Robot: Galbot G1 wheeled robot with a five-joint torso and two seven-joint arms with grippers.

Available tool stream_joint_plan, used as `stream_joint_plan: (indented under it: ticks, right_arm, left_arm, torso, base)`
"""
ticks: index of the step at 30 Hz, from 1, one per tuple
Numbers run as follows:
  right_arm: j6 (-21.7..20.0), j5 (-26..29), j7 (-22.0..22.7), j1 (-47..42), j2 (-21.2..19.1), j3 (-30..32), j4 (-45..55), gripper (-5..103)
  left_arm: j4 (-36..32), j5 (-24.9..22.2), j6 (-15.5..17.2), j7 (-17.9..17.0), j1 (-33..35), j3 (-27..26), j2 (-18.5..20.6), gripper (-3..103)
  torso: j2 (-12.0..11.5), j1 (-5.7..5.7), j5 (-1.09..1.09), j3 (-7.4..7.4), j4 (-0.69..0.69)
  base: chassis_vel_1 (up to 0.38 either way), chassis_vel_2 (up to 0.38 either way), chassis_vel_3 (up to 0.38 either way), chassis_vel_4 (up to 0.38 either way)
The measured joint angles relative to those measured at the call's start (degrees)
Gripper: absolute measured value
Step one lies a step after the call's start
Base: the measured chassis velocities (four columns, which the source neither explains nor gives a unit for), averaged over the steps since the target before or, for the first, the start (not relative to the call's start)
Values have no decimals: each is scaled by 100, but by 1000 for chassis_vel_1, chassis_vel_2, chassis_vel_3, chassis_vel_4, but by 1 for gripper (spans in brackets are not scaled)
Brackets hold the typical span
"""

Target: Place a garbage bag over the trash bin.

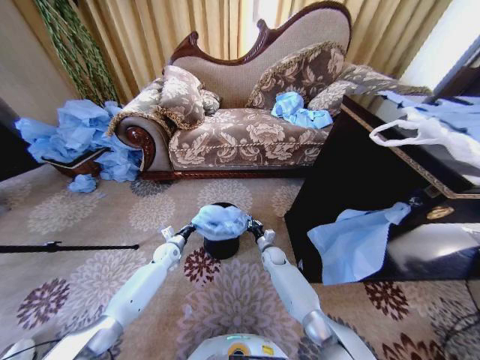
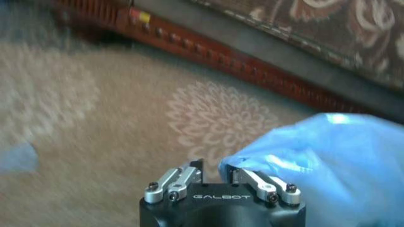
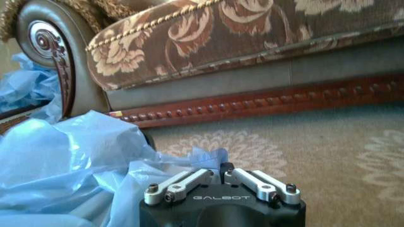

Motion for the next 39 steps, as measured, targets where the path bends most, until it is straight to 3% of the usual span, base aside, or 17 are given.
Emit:
stream_joint_plan:
  ticks: [1, 3, 5, 9, 10, 12, 13, 15, 16, 17, 18, 20, 23, 25, 29, 32, 39]
  right_arm:
    - [0, -9, 5, -34, -17, -1, 54, 0]
    - [-2, -44, 10, -131, -65, -18, 198, 0]
    - [-1, -46, 7, -140, -70, -20, 215, 0]
    - [68, -47, -17, -72, -38, 8, 158, 0]
    - [68, -47, -17, -72, -38, 8, 158, 0]
    - [78, -47, -22, -1, -16, 7, 117, 0]
    - [78, -47, -22, -1, -16, 7, 117, 0]
    - [85, -45, -40, 85, 19, 5, 43, 0]
    - [90, -45, -46, 126, 39, 6, -12, 0]
    - [102, -45, -63, 193, 64, 8, -97, 0]
    - [102, -45, -63, 193, 64, 8, -97, 0]
    - [120, -42, -110, 312, 92, 12, -226, 0]
    - [118, -36, -135, 386, 98, 12, -282, 0]
    - [105, -26, -210, 527, 123, 17, -418, 0]
    - [63, -33, -394, 707, 182, 58, -714, 0]
    - [75, -62, -538, 829, 243, 110, -988, 0]
    - [311, -93, -846, 1245, 389, 422, -1805, 0]
  left_arm:
    - [-27, 133, -46, 6, 30, 9, 49, 25]
    - [-216, 597, -240, 42, 165, 38, 285, 36]
    - [-258, 668, -270, 48, 191, 43, 331, 36]
    - [-412, 1368, -663, -26, 279, 111, 564, 58]
    - [-412, 1368, -663, -26, 279, 111, 564, 58]
    - [-365, 1969, -964, -110, 289, 125, 657, 69]
    - [-365, 1969, -964, -110, 289, 125, 657, 69]
    - [-346, 2277, -1127, -199, 254, 212, 714, 80]
    - [-332, 2322, -1148, -196, 209, 250, 718, 80]
    - [-286, 2349, -1150, -162, 112, 306, 715, 91]
    - [-286, 2349, -1150, -162, 112, 306, 715, 91]
    - [-243, 2201, -982, -40, -89, 410, 699, 98]
    - [-269, 1908, -741, 1, -181, 470, 707, 99]
    - [-312, 1116, -149, 18, -340, 538, 707, 101]
    - [-124, 362, 364, -5, -479, 540, 577, 94]
    - [9, -3, 528, -53, -516, 512, 442, 100]
    - [265, -551, 648, -154, -477, 359, 15, 97]
  torso:
    - [0, 0, -1, 0, 0]
    - [0, 0, 1, 0, 1]
    - [0, 0, 1, 0, 0]
    - [0, -1, 0, 0, 0]
    - [0, -1, 0, 0, 0]
    - [0, -1, 1, 0, 0]
    - [0, -1, 1, 0, 0]
    - [0, -1, 1, 0, 3]
    - [0, -1, 0, 0, 2]
    - [0, -1, 1, 0, 0]
    - [0, -1, 1, 0, 0]
    - [0, 0, 0, 0, -2]
    - [0, 0, 1, 0, -2]
    - [0, 0, 1, 0, -1]
    - [0, 0, 2, 0, 1]
    - [0, 1, 1, 0, 0]
    - [0, 1, 2, 1, 3]
  base:
    - [0, 0, 0, 0]
    - [0, 0, 0, 0]
    - [0, 0, 0, 0]
    - [0, 0, 0, 0]
    - [0, 0, 0, 0]
    - [0, 0, 0, 0]
    - [0, 0, 0, 0]
    - [0, 0, 0, 0]
    - [0, 0, 0, 0]
    - [0, 0, 0, 0]
    - [0, 0, 0, 0]
    - [0, 0, 0, 0]
    - [0, 0, 0, 0]
    - [0, 0, 0, 0]
    - [0, 0, 0, 0]
    - [0, 0, 0, 0]
    - [0, 0, 0, 0]
